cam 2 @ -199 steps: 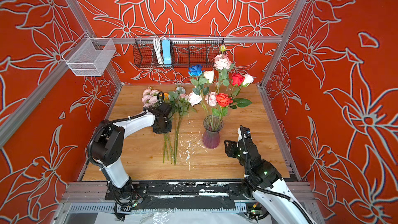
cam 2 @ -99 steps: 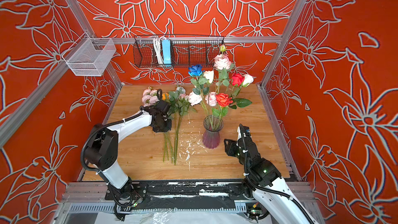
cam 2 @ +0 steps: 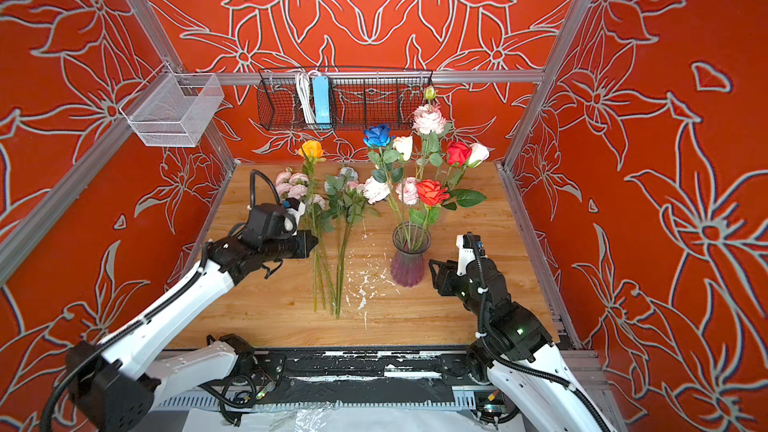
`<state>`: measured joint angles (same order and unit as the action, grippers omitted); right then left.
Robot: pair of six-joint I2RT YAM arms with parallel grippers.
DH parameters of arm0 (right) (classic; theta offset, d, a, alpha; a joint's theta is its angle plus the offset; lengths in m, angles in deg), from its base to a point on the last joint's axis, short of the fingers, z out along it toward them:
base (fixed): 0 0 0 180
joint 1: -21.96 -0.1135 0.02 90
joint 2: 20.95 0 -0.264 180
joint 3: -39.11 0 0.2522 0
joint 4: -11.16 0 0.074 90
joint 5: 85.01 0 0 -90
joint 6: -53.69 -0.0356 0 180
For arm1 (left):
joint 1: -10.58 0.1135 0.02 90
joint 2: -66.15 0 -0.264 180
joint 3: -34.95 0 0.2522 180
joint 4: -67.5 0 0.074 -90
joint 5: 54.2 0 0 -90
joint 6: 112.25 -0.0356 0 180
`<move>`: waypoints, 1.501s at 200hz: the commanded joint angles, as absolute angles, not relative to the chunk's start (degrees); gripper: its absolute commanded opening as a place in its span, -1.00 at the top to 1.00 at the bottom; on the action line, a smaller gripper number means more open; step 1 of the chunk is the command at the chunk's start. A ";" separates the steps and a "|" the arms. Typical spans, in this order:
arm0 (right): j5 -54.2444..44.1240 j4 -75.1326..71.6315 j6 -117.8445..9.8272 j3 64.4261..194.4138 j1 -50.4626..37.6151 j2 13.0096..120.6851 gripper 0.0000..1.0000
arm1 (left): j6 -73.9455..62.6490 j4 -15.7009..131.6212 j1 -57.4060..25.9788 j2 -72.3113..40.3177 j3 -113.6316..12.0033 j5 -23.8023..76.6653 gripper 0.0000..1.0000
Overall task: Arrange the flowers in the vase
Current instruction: 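Lift the yellow rose high above the bunch with the left gripper, then carry the yellow rose toward the vase while the right gripper rises to meet it, then close the right gripper on the yellow rose stem while the left opens and withdraws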
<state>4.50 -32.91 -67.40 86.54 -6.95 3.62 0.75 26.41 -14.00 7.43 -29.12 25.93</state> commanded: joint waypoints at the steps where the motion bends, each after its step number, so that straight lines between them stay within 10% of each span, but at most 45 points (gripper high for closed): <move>1: -5.80 -28.75 -64.49 89.09 -7.04 1.93 -0.17 | 0.73 41.29 -15.83 17.73 -21.10 22.78 1.00; 95: -31.61 -11.04 -65.73 109.82 -7.24 18.92 -0.26 | -13.99 52.48 -40.75 14.72 -35.51 24.54 1.00; 190: -34.91 -6.38 -67.76 116.71 -8.86 28.51 -0.23 | -13.73 58.50 -43.02 3.16 -40.66 18.89 1.00; 300: -32.22 -7.63 -66.67 117.58 -9.60 30.93 0.78 | -14.30 56.02 -43.13 -0.46 -43.85 17.23 1.00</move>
